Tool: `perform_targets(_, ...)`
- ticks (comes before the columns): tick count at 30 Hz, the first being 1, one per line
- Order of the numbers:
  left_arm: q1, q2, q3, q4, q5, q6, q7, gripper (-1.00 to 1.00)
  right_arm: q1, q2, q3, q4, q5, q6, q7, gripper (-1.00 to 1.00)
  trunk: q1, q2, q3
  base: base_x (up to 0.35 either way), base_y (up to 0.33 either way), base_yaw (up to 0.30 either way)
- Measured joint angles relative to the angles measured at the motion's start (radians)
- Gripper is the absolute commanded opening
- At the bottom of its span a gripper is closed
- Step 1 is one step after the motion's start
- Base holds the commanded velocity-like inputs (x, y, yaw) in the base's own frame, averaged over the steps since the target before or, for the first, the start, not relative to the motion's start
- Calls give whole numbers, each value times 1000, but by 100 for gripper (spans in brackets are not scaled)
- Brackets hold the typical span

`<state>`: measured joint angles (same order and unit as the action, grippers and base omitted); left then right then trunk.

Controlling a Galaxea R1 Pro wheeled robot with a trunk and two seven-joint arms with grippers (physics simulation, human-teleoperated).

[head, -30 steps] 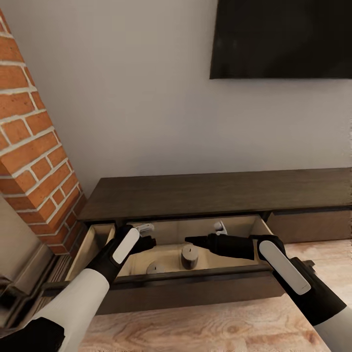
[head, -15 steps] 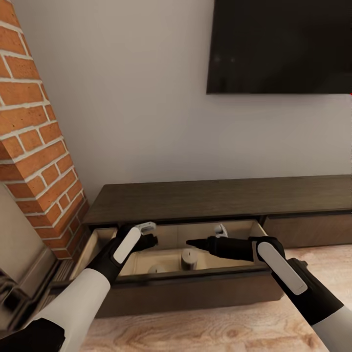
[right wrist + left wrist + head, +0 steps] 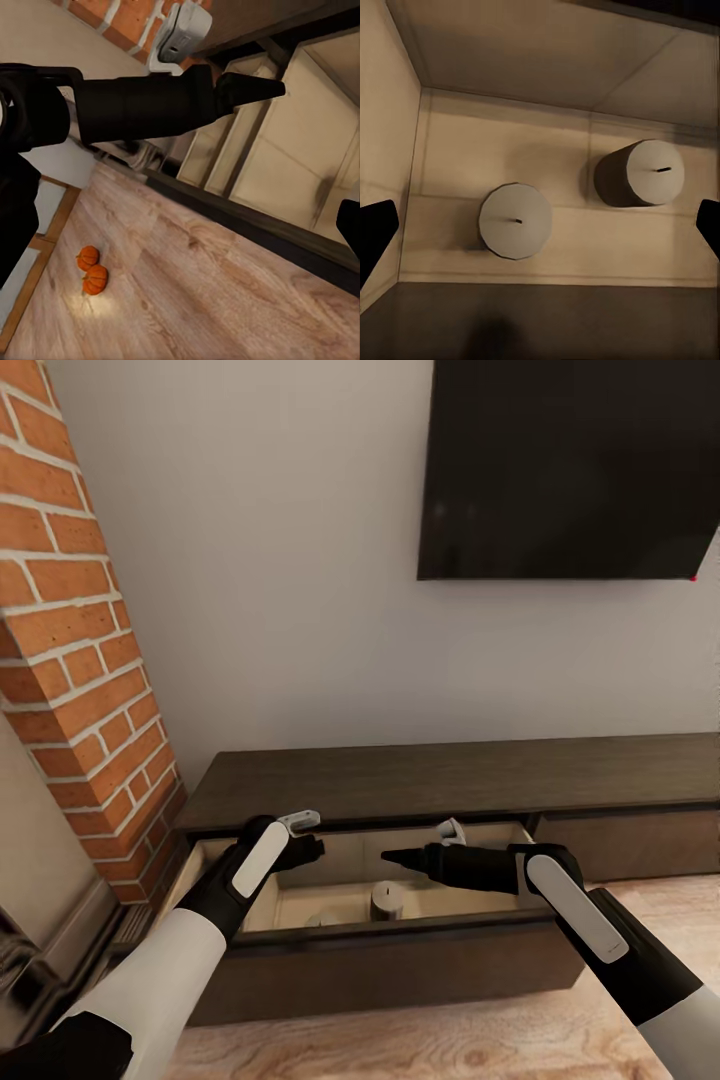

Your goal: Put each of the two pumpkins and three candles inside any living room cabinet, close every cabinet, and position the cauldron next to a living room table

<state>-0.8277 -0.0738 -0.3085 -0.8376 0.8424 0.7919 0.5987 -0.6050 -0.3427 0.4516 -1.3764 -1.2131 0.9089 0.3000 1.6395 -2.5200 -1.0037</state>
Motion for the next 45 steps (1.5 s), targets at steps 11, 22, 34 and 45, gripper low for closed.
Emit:
perform_targets(11, 0, -3, -1, -1, 0, 1, 0, 100, 0, 0, 0, 3, 0, -1, 0, 100, -5, 3, 43, -4, 0, 0)
perform_targets(22, 0, -10, 0, -1, 0, 0, 0, 100, 0, 0, 0, 9, 0, -2, 1, 100, -10, 5, 85, -63, 0, 0)
perform_targets(34, 0, -13, -1, -2, 0, 0, 0, 100, 1, 1, 0, 31, 2, -26, 2, 100, -15, 8, 133, -90, 0, -37)
perform_targets(45, 0, -13, -1, -32, 1, 0, 0, 100, 0, 0, -2, 55, 2, -35, 4, 100, -20, 11, 184, -1, 0, -229)
